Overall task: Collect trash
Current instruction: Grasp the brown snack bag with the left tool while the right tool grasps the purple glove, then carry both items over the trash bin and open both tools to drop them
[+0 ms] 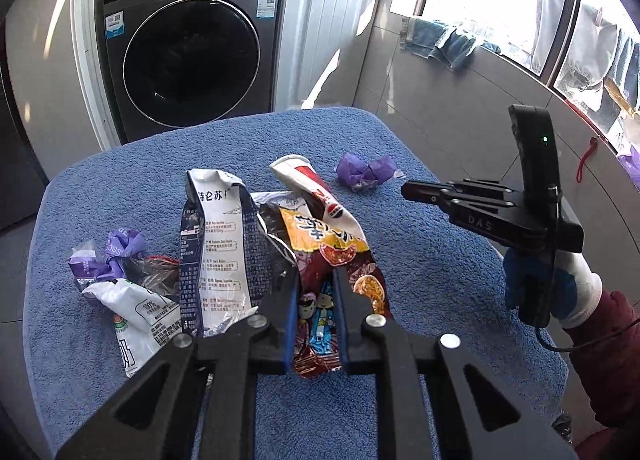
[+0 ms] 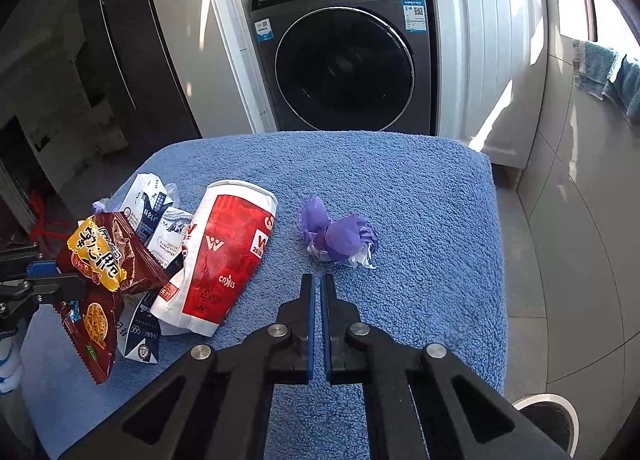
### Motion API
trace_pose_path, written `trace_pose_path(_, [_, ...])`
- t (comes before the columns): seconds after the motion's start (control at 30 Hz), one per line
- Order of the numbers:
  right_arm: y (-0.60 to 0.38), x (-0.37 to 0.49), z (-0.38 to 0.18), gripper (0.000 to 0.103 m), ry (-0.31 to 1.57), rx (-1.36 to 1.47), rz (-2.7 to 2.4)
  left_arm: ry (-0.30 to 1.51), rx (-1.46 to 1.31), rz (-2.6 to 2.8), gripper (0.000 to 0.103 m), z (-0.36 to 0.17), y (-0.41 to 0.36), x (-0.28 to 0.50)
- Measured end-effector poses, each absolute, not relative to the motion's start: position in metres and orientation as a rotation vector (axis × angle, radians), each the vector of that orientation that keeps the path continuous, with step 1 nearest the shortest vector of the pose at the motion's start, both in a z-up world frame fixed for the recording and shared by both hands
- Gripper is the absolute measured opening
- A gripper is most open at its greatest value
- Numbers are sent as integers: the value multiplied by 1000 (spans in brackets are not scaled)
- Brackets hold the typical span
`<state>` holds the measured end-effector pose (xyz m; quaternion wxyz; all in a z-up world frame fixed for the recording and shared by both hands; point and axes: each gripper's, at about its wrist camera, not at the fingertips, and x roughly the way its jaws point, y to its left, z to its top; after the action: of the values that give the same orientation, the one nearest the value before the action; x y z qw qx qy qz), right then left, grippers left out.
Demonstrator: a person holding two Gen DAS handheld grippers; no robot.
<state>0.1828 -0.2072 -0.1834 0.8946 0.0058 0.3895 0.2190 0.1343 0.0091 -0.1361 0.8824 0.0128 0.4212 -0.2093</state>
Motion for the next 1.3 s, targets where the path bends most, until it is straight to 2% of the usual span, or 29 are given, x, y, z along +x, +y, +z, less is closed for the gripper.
trace_pose_path(0.1, [-210,182,-175,4,796,25,440,861,4,-431,15,-130,18,127])
trace_pose_path(0.13, [-211,185,-172,8,791,28,437,854,0,-427,15,-127,20,125])
trace_pose_path(0.17, [-212,189,-170,13,788,31,434,848,-8,-426,14,-125,22,123])
trace_pose_path(0.23, [-210,197,-166,50,773,19,421,840,-26,-423,14,-121,27,121])
trace_pose_path(0.3, [-208,207,-165,54,766,5,429,831,-44,-417,14,-117,31,121])
trace_pose_path(0.53, [-199,250,-193,53,839,-1,433,804,-109,-390,14,-101,43,126])
trace_pose_path(0.6, [-198,253,-202,40,862,3,433,800,-107,-377,14,-98,45,125])
trace_pose_path(0.7, [-198,242,-199,35,833,12,456,793,-108,-364,14,-95,48,123])
trace_pose_path(1.1, [-242,153,-117,35,639,55,447,679,-118,-306,14,-48,66,93])
trace_pose_path(1.3, [-282,104,-80,35,553,48,387,645,-92,-354,14,-28,39,84])
